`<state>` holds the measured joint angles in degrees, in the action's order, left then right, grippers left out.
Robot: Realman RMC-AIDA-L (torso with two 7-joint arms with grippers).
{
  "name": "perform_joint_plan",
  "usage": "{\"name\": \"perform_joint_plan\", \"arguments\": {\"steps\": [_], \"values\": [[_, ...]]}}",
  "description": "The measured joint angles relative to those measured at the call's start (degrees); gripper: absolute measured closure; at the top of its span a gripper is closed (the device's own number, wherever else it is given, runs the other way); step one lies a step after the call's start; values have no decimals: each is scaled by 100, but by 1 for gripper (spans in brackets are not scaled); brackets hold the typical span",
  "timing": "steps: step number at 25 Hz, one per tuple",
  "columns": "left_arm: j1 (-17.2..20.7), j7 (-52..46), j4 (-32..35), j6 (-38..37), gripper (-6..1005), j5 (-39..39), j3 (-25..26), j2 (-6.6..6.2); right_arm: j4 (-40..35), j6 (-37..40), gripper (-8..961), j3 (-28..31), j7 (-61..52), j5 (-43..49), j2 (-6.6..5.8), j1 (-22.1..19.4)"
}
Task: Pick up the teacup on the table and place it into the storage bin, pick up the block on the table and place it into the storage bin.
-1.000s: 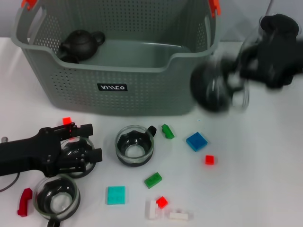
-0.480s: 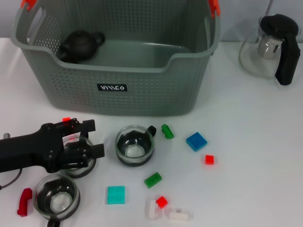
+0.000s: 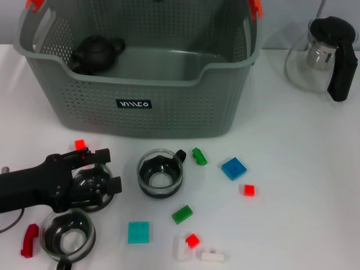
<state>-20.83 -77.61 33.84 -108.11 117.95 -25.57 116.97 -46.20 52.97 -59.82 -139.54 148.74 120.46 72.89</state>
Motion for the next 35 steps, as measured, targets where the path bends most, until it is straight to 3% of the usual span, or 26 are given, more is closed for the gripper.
{"name": "perform_joint_plan", "arguments": {"steps": [4, 10, 21, 35], "values": [[16, 11, -2, 8, 112, 0, 0, 15, 1151, -778, 896, -222, -16, 20, -27, 366], [-43, 37, -81, 39, 111, 34, -17, 40, 2177, -1698, 896, -541, -26, 9, 4, 653], [-38, 51, -150, 175, 110, 51, -63, 81, 3038, -2289, 897, -693, 31, -27, 50, 692], [-71, 61, -149, 224, 110, 72, -71, 98, 3279, -2548, 897, -819, 48, -33, 101, 660]]}}
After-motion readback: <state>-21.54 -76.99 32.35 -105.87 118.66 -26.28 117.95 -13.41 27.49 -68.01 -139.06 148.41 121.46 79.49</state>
